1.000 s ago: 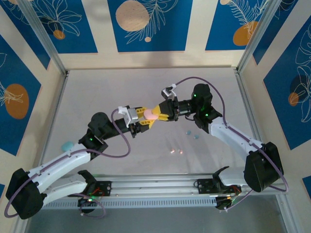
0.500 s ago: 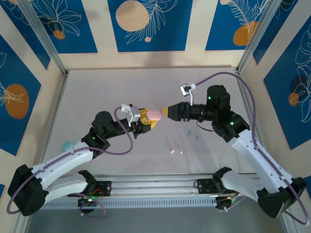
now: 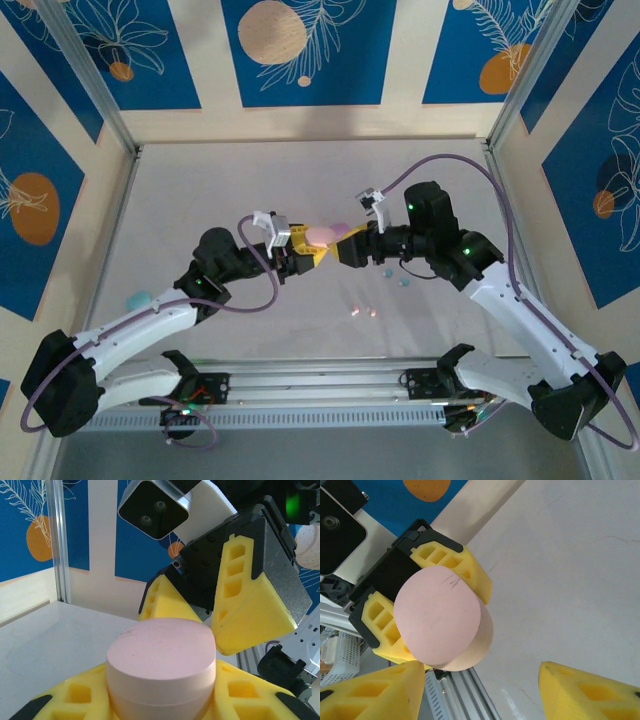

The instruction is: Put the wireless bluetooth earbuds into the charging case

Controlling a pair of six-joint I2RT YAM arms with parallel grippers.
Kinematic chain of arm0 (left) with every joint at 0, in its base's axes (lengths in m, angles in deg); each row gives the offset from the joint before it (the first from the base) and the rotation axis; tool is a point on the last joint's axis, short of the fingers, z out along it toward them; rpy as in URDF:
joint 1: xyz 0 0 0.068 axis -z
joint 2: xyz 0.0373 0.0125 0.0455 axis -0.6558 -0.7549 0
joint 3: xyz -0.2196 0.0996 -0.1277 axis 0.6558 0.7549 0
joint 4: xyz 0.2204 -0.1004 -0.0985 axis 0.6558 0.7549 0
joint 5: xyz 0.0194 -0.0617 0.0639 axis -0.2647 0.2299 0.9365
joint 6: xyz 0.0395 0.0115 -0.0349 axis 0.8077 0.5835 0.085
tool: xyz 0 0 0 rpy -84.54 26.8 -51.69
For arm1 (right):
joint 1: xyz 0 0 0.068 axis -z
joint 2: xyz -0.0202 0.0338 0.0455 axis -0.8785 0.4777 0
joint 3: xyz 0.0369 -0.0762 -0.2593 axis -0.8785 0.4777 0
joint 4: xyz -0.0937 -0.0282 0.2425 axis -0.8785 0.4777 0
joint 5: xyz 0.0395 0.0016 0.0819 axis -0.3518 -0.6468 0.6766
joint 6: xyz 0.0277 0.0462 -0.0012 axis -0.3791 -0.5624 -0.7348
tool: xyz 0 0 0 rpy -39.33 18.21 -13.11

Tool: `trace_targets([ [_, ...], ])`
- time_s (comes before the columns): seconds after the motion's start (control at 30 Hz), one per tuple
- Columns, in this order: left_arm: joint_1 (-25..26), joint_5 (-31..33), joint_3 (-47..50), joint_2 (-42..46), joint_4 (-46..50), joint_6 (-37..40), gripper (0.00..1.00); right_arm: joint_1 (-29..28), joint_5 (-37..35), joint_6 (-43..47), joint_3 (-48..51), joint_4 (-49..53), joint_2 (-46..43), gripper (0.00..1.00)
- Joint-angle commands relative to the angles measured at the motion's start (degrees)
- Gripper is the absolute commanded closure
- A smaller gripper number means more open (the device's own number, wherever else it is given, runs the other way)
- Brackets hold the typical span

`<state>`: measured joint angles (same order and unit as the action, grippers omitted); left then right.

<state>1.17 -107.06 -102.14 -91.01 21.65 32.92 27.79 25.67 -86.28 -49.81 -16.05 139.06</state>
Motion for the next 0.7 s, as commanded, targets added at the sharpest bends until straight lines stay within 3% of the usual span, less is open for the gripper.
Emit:
trace_targets([
  [0.0, 0.3, -2.9, -2.0, -0.3, -2.7, -0.8, 0.80, -0.3, -3.0, 1.2, -1.8, 0.7, 0.4, 0.38],
  [0.23, 0.3, -5.6, -2.3, -0.8, -3.7, -1.4, 0.80, -0.2, -7.9, -0.9, -2.0, 0.1, 0.9, 0.38],
  [0.67, 0.3, -8.6, -2.7, -0.9, -3.0, -0.8, 0.80, 1.3, -7.5, -6.3, -2.8, -4.0, 2.5, 0.38],
])
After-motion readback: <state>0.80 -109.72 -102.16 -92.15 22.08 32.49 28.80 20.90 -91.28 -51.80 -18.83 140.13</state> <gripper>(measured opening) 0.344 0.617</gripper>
